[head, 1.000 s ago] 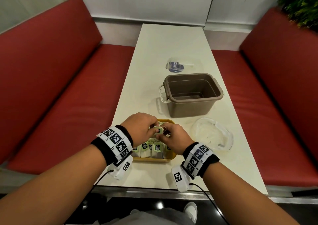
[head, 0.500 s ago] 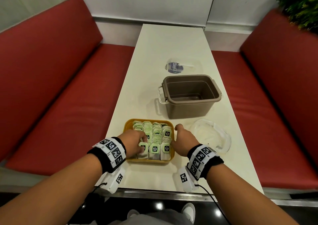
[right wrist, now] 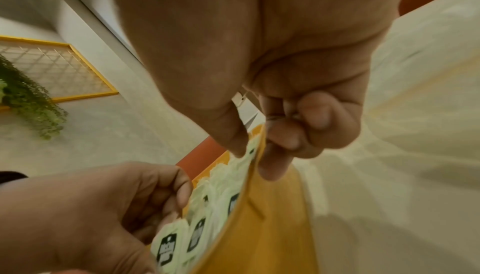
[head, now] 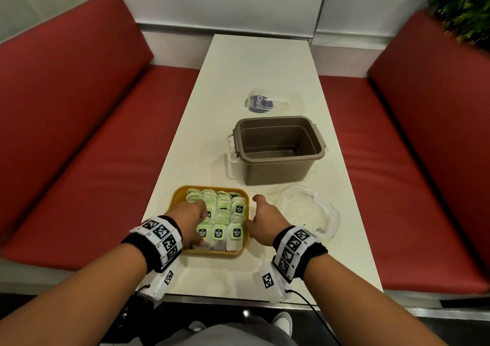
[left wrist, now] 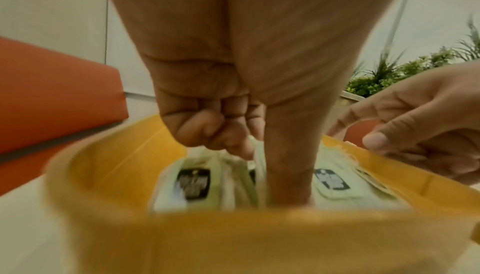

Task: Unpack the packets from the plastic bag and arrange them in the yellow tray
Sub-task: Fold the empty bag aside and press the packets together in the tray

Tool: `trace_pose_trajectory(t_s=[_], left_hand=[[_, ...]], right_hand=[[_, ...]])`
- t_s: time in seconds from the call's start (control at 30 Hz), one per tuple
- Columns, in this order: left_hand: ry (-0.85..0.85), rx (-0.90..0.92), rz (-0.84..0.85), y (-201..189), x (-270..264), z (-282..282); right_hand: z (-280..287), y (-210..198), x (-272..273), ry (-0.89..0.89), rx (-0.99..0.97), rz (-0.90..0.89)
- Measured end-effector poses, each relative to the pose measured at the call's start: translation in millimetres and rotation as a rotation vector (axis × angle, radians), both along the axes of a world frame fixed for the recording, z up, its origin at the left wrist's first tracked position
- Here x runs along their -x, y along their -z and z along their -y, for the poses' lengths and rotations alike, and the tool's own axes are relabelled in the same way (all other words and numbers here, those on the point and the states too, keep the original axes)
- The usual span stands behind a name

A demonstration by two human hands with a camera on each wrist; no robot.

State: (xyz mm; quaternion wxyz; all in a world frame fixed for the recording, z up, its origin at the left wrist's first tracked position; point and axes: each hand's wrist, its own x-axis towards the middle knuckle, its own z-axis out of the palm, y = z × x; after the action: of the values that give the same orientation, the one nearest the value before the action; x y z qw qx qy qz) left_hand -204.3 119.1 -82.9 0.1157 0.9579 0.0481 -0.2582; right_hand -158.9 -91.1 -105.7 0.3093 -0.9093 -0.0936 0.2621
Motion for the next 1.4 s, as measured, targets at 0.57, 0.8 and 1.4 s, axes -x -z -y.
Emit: trace_pose_trajectory(t_s=[0.57, 0.8, 1.4], left_hand=[[0.269, 0.255, 0.132, 14, -81, 213], [0.212, 0.152, 0.003, 54, -88, 249], [-0.011, 0.4, 0.279, 28, -96, 221]], right_hand=[[168, 15, -35, 0.237, 0.439, -0.022], [183, 43, -36, 0.291, 0.159, -0.111], [200, 42, -58, 0.162, -0.043, 0.021]])
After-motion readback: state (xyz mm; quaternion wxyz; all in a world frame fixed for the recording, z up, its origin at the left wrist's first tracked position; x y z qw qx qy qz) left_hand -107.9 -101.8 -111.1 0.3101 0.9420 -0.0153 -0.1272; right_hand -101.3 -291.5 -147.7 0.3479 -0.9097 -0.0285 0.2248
